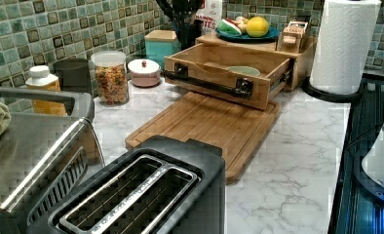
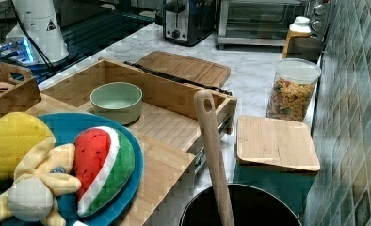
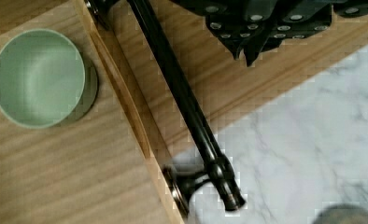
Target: Close the drawer.
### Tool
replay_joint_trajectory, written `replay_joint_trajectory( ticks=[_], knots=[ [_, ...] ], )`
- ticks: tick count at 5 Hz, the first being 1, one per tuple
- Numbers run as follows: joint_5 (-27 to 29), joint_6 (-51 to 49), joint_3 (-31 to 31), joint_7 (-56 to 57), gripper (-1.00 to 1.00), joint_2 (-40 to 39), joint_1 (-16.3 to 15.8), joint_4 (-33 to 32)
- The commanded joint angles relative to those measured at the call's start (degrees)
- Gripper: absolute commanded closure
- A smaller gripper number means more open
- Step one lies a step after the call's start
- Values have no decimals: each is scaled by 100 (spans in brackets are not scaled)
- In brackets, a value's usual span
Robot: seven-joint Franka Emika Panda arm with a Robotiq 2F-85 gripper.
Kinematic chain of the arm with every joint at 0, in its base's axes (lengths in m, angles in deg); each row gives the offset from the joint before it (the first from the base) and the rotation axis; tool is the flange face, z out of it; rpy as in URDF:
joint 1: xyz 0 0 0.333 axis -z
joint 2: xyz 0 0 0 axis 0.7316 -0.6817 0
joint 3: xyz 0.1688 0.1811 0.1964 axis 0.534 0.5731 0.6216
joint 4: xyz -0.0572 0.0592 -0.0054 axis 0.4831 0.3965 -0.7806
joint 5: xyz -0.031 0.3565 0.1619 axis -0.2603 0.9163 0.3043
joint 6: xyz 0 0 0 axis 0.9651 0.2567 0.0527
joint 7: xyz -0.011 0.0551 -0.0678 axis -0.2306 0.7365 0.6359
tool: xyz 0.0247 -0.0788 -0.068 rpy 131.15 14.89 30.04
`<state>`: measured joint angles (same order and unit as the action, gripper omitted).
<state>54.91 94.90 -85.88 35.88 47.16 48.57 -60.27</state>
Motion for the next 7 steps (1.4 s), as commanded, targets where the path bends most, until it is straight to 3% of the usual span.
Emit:
replay_joint_trajectory(
  ticks=[1,3,4,5,6,7],
  knots=[
    [-401,561,434,727,100,106,-429,-445],
    [-1060,971,497,914,100,-380,-288,-528],
    [-937,887,406,1030,100,-695,-238,-401],
    [-1295,1325,285,791,100,-812,-295,-689],
    [-1545,1645,-88,666,100,-833,-634,-959],
    [-1771,1952,15,753,100,-832,-430,-1206]
  ],
)
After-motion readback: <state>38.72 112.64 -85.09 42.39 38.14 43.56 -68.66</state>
